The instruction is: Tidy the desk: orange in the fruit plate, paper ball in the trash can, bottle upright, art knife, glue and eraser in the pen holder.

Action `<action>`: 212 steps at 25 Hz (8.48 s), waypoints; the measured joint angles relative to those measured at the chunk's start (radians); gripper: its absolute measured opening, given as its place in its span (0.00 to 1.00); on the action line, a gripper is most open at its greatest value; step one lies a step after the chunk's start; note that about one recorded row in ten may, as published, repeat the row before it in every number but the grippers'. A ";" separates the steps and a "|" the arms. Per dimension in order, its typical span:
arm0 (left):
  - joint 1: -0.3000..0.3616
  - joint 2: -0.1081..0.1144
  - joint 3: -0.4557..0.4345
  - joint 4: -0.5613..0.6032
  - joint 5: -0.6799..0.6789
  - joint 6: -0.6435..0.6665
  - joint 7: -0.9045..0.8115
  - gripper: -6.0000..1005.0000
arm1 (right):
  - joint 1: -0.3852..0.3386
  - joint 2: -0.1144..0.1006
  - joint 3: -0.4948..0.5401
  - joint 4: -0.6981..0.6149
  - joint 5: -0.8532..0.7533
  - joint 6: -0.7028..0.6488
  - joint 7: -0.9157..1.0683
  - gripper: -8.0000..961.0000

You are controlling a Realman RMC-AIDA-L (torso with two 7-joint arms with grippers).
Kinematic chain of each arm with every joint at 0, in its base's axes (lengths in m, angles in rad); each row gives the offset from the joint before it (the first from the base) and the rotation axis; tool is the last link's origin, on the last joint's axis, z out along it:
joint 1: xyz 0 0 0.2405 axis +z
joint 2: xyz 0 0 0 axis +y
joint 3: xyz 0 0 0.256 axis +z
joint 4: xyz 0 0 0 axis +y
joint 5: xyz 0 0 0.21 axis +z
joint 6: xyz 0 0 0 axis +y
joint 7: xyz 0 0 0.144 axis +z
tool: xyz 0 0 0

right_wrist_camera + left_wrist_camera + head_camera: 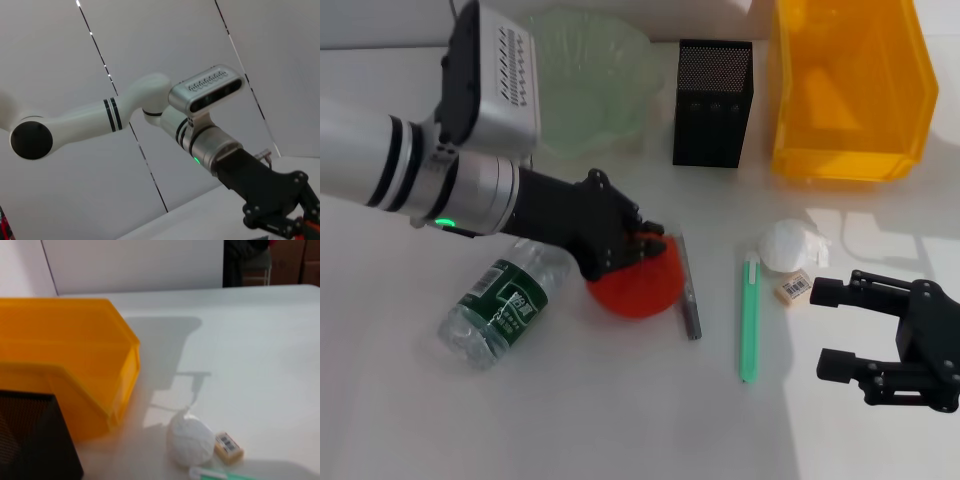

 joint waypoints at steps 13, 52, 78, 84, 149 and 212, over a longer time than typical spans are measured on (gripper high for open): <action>-0.008 -0.001 -0.164 0.054 -0.190 -0.200 0.041 0.12 | 0.018 0.000 0.028 0.088 0.002 0.003 -0.050 0.84; 0.033 0.114 -0.341 -0.116 -0.236 0.363 -0.007 0.84 | -0.001 -0.036 0.128 -0.589 0.046 -0.152 0.639 0.84; 0.068 0.103 -0.348 -0.125 -0.185 0.359 -0.049 0.84 | 0.413 -0.017 -0.574 -0.559 -0.600 0.399 1.145 0.84; 0.062 0.090 -0.341 -0.126 -0.185 0.342 -0.045 0.84 | 0.449 -0.001 -0.639 -0.446 -0.600 0.508 1.140 0.84; 0.033 0.033 -0.361 0.181 0.018 0.267 -0.577 0.84 | -0.154 0.002 -0.433 -0.855 0.205 0.464 0.617 0.89; 0.065 -0.001 0.246 0.479 0.521 -0.098 -1.167 0.45 | -0.156 0.001 -0.273 -0.074 0.373 0.203 0.046 0.88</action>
